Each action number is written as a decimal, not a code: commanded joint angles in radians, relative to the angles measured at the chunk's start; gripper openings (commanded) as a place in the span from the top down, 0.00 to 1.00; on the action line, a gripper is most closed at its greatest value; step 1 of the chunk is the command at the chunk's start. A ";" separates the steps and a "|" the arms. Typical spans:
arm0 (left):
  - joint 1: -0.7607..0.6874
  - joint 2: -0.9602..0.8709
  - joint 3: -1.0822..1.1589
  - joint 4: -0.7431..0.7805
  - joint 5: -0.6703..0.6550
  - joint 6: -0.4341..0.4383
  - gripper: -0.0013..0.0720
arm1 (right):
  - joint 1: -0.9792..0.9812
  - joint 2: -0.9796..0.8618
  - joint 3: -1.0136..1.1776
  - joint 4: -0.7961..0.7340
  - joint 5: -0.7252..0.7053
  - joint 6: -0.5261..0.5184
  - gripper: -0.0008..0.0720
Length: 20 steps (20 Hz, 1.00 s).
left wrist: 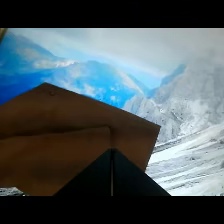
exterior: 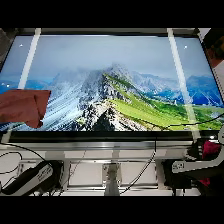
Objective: Fold the clothes and pants, and hang the long-sleeved shirts on hangers.
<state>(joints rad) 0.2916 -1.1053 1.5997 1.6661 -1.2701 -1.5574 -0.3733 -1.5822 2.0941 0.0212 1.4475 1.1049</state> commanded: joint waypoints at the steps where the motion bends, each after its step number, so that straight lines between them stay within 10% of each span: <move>1: 0.032 -0.005 -0.003 0.007 -0.017 -0.006 0.97 | 0.000 0.001 0.001 0.000 0.000 0.000 0.97; 9: 0.035 -0.121 -0.267 0.141 -0.040 -0.006 0.96 | 0.000 0.001 0.001 0.000 0.000 0.000 0.97; 10: 0.035 -0.150 -0.292 0.141 -0.040 -0.006 0.88 | 0.000 0.001 0.001 0.000 0.000 0.000 0.97; 12: 0.034 -0.223 -0.310 0.141 -0.035 -0.006 0.39 | 0.000 0.001 0.001 0.000 0.000 0.000 0.97; 20: 0.000 -0.458 -0.310 0.140 -0.113 0.134 0.38 | 0.000 0.001 0.001 0.000 0.000 0.000 0.97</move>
<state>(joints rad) 0.3054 -1.5021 1.2938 1.8050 -1.3575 -1.4693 -0.3733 -1.5822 2.0941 0.0212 1.4475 1.1049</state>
